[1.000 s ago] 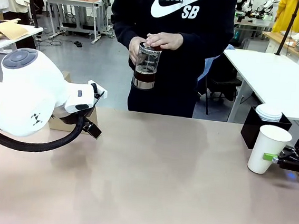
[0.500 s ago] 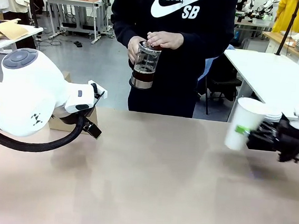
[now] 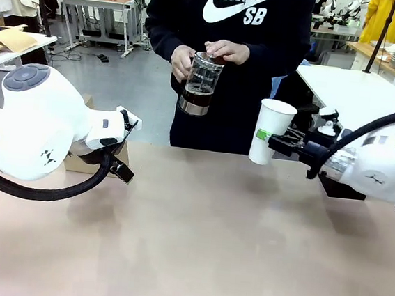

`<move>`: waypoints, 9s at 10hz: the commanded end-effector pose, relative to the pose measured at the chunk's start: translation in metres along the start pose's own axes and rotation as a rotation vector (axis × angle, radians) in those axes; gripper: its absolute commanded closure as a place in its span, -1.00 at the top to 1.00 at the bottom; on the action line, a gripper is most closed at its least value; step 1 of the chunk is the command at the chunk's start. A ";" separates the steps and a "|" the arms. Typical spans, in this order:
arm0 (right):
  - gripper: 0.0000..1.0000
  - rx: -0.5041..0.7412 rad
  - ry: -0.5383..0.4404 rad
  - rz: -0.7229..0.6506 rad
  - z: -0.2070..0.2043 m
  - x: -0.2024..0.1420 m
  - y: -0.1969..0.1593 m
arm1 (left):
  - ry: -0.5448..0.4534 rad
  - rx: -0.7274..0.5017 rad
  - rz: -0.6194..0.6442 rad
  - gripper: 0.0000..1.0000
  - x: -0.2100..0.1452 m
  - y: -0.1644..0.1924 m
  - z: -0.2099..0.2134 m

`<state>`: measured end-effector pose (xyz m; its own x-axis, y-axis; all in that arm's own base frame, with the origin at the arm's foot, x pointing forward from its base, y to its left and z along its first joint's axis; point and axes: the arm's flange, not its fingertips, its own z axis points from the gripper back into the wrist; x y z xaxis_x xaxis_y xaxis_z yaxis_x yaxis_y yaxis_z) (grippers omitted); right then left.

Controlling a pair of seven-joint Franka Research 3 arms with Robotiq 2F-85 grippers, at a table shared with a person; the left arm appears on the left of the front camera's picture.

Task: Pour a drink into a cup and package it in a carrier.
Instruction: Pick up the 600 ml Paper Cup and place it in the middle top area of the table, then when a person places the Paper Cup Lid on the 600 ml Paper Cup , lift the 600 ml Paper Cup.

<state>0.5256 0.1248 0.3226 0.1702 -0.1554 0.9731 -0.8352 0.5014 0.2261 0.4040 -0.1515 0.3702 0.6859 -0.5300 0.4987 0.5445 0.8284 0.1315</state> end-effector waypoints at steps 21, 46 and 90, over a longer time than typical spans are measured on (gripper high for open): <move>0.60 -0.047 0.058 0.052 -0.018 -0.053 -0.072 | -0.001 -0.001 0.000 1.00 0.000 0.000 0.000; 0.60 -0.047 0.058 0.052 -0.018 -0.053 -0.072 | -0.001 -0.001 0.000 1.00 0.000 0.000 0.000; 0.60 -0.047 0.058 0.052 -0.018 -0.053 -0.072 | -0.001 -0.001 0.000 1.00 0.000 0.000 0.000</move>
<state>0.5865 0.1099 0.2523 0.1561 -0.0708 0.9852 -0.8196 0.5473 0.1692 0.4040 -0.1514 0.3704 0.6858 -0.5299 0.4989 0.5444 0.8284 0.1315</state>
